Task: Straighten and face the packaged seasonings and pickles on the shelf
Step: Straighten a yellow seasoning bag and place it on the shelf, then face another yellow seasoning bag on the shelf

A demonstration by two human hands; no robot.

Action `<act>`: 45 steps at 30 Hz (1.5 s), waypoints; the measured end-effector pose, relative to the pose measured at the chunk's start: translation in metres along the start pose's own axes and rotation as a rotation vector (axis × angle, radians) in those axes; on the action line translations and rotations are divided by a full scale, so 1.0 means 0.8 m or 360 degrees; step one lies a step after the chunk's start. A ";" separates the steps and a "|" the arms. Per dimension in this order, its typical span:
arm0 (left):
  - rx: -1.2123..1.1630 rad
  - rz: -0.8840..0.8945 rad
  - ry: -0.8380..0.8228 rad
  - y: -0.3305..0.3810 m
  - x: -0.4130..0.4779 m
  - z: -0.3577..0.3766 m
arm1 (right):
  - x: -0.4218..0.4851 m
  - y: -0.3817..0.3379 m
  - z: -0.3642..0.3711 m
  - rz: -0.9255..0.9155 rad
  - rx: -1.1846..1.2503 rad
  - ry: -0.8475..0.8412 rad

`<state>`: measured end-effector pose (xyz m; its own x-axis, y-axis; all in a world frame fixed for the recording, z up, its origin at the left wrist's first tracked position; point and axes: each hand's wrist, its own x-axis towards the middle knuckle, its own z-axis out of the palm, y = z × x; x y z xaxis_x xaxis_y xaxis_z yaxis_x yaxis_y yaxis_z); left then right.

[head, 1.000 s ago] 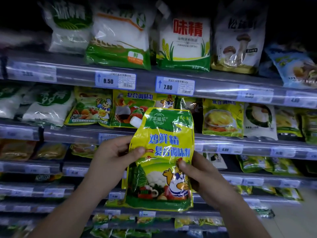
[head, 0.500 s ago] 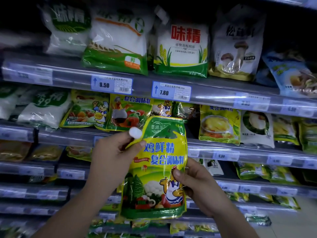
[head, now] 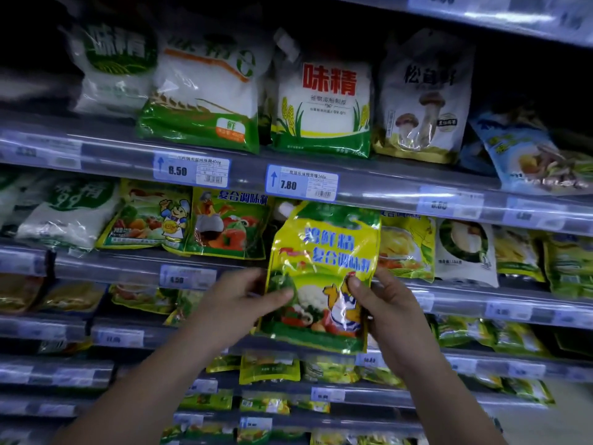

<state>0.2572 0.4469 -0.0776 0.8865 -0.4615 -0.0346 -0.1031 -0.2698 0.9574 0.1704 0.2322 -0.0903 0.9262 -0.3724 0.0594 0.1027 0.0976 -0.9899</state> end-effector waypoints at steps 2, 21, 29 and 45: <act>0.0144 0.0006 0.0064 0.003 0.010 0.007 | 0.016 -0.011 -0.003 -0.0074 -0.0038 0.0051; 0.0647 0.0257 0.0495 0.024 0.115 0.031 | 0.122 -0.018 -0.006 -0.0304 -0.1320 0.0425; 0.0639 0.0303 0.0437 0.018 0.115 0.032 | 0.113 -0.014 -0.006 -0.0270 -0.1385 0.0413; 0.0713 0.0068 0.0808 -0.039 0.074 -0.120 | 0.110 -0.012 0.166 -0.0354 -0.1396 -0.0028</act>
<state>0.3557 0.5090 -0.0820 0.9681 -0.0552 0.2444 -0.2230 -0.6347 0.7398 0.2989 0.3210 -0.0582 0.9241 -0.2839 0.2558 -0.0269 -0.7160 -0.6976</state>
